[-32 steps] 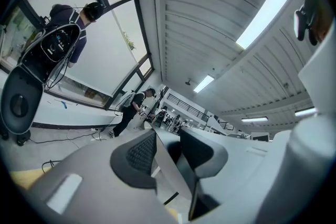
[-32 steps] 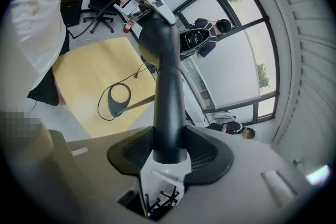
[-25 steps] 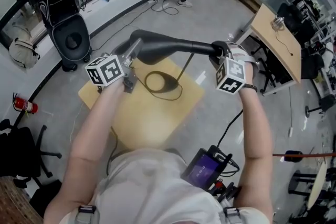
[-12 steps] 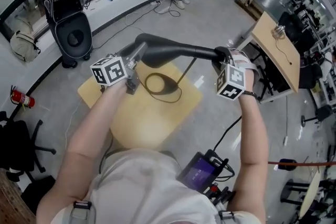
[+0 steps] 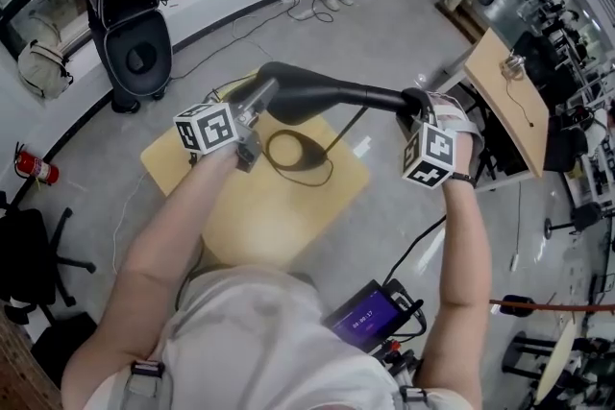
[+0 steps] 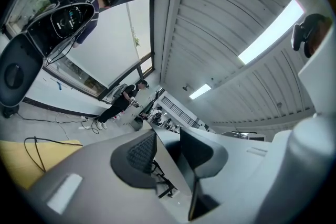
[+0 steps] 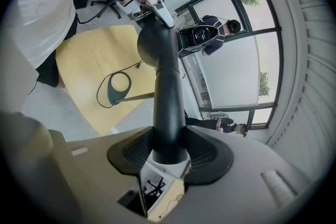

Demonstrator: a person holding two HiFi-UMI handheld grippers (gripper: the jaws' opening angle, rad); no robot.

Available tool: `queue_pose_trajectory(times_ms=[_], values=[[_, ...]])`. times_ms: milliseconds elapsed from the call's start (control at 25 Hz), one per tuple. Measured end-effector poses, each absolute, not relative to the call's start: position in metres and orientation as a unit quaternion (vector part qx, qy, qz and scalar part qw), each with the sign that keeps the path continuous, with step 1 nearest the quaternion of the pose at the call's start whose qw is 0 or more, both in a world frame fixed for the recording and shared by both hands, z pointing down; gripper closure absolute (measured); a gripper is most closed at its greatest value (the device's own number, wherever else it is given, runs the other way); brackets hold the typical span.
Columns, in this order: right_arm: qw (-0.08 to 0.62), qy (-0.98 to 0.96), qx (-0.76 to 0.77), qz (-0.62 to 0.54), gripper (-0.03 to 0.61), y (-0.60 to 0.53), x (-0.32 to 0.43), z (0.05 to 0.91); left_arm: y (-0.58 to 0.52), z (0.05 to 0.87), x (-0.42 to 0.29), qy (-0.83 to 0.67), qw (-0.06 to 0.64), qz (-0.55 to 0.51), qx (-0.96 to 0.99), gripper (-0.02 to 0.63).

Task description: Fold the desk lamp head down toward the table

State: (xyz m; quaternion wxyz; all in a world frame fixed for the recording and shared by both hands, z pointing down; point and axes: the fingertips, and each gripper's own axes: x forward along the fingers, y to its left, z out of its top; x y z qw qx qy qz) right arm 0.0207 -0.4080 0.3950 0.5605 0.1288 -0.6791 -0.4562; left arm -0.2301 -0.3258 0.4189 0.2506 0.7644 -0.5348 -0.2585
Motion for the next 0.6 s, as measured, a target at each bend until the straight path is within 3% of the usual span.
queue_pose_trajectory(times_ms=[600], values=[[0.584, -0.644, 0.123, -0.479, 0.373, -0.41, 0.014, 0.393, -0.329, 0.445, -0.23, -0.485, 0.282, -0.308, 0.768, 0.485]])
